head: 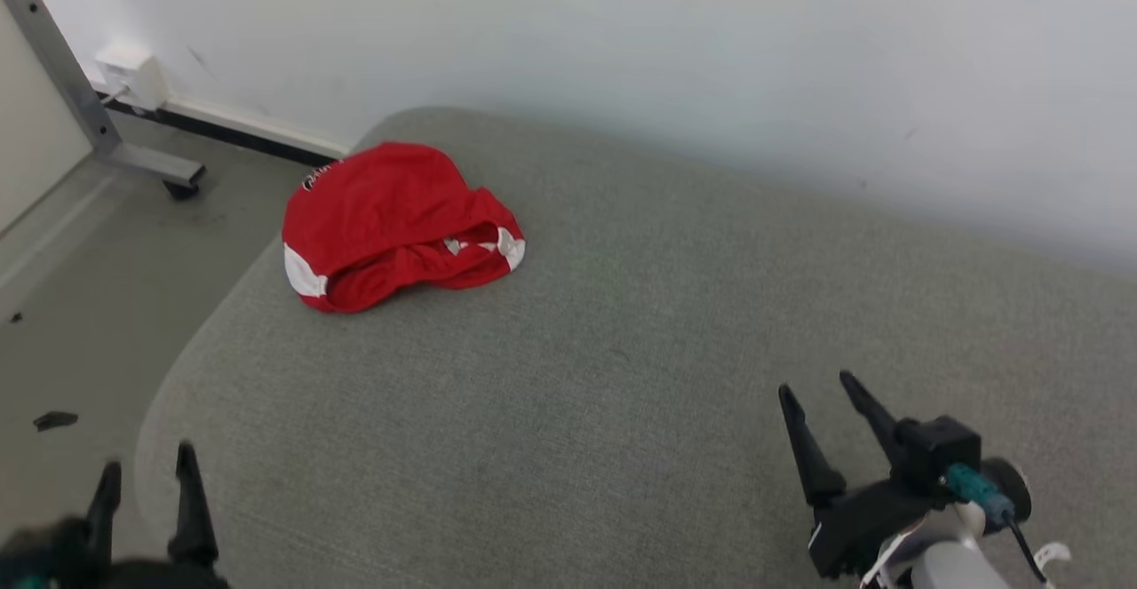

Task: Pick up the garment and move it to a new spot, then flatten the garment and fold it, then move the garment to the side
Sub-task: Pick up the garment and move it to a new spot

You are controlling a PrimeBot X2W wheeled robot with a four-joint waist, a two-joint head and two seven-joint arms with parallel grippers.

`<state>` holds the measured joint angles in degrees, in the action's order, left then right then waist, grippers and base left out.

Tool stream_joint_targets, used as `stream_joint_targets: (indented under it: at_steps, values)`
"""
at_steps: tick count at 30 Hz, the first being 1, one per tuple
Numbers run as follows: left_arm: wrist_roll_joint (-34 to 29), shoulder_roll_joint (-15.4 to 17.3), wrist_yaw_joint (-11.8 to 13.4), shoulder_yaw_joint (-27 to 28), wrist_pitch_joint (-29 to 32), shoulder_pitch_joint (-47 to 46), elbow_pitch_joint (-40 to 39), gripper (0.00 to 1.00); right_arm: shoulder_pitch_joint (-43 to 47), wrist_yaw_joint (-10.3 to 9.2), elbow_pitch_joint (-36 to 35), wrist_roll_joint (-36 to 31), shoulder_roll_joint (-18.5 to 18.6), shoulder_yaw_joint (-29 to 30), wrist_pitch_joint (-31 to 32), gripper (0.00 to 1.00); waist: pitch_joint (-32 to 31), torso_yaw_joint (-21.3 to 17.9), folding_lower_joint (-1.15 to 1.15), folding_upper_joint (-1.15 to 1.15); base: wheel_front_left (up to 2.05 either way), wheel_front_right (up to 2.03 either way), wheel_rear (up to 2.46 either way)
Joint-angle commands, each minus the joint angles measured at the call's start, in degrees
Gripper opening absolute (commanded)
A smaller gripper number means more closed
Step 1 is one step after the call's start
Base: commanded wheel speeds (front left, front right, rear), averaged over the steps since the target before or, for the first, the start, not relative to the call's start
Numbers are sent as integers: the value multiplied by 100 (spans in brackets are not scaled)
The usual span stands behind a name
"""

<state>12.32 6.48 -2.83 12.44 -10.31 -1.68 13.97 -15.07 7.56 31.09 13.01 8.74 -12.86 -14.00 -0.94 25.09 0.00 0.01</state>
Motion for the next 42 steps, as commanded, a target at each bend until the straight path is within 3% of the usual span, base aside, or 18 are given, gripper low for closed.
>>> stream_joint_targets:
  at_steps: [1, 8, 14, 21, 31, 39, 40, 41, 42]
  values:
    - [38, 65, -14, -24, 82, -280, 73, 100, -105, -16, -83, -59, 87, -9, 43, 100, 499, -174, 0, -1, 0, 0, 0]
    - [594, 268, 22, 172, 827, -1937, 627, 100, -670, -16, -832, -219, 391, -239, 478, 100, 1683, -581, 0, -1, 0, 0, 0]
    - [1120, 642, 53, 487, 1406, -3292, 1160, 100, -1189, -16, -1529, -307, 569, -567, 767, 100, 2593, -1005, 0, -1, 0, 0, 0]
    - [2139, 1004, 314, 1101, 2724, -4616, 1797, 100, -1539, -16, -2174, -354, 603, -765, 920, 100, 3416, -1552, 0, -1, 0, 0, 0]
    - [2590, 1234, 925, 1509, 3719, -4874, 2101, 100, -1372, -16, -2383, -422, 576, -646, 864, 100, 3639, -2023, 0, -1, 0, 0, 0]
    - [2489, 1304, 1179, 1537, 3941, -4346, 2338, 100, -1207, -16, -2429, -426, 530, -584, 872, 100, 3416, -2311, 0, -1, 0, 0, 0]
    - [2495, 1301, 1196, 1532, 3997, -4285, 2388, 85, -1194, -16, -2436, -413, 526, -576, 875, 100, 3381, -2329, 0, -1, 0, 0, 0]
    - [2520, 1293, 1195, 1534, 4056, -4240, 2426, 7, -1173, -16, -2442, -411, 521, -567, 877, 100, 3345, -2342, 0, -1, 0, 0, 0]
    - [2562, 1286, 1156, 1548, 4059, -4204, 2431, 0, -1157, -16, -2442, -417, 511, -563, 874, 100, 3303, -2351, 0, -1, 0, 0, 0]
